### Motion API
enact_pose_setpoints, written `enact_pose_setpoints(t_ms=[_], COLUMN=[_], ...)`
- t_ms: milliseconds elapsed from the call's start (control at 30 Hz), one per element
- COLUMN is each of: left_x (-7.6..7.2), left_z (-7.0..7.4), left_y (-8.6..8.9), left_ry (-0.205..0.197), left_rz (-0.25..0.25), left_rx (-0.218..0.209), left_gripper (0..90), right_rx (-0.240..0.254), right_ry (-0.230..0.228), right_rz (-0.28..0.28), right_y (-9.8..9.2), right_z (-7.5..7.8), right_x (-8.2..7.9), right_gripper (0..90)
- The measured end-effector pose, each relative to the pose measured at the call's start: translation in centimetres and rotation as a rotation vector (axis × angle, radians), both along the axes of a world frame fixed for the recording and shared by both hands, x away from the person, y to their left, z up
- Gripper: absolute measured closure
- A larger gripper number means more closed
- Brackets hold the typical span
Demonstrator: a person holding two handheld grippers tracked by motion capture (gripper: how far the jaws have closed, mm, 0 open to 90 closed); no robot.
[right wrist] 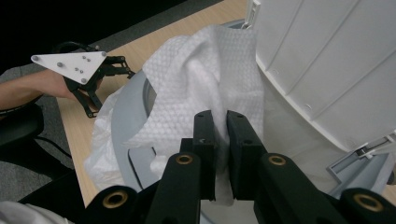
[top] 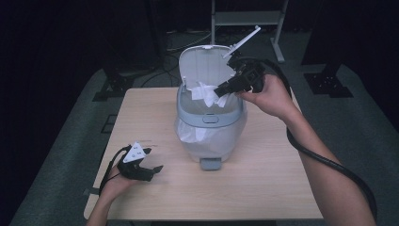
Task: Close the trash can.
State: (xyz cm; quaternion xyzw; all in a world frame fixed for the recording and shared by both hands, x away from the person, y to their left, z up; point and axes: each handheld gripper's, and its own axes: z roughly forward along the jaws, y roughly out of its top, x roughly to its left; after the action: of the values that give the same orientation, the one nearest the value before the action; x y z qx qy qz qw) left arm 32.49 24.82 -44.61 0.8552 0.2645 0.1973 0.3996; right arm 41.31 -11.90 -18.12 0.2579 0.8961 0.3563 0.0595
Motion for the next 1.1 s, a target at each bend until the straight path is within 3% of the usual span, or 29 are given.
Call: enact_pose_setpoints(t_ms=[800,1100], left_x=[0.0,0.0], left_z=[-0.1,-0.1], left_y=[0.0,-0.1], left_ry=[0.005,0.008], left_rz=[-0.006,-0.014], left_rx=[0.000,0.004], left_gripper=[17.4,17.4], right_rx=[-0.030,-0.016], right_ry=[0.035,0.032], right_rz=[0.005,-0.011], right_y=[1.5,1.5], right_z=[-2.3,-2.9], right_x=[1.9,2.4], right_gripper=[81.3,70.4])
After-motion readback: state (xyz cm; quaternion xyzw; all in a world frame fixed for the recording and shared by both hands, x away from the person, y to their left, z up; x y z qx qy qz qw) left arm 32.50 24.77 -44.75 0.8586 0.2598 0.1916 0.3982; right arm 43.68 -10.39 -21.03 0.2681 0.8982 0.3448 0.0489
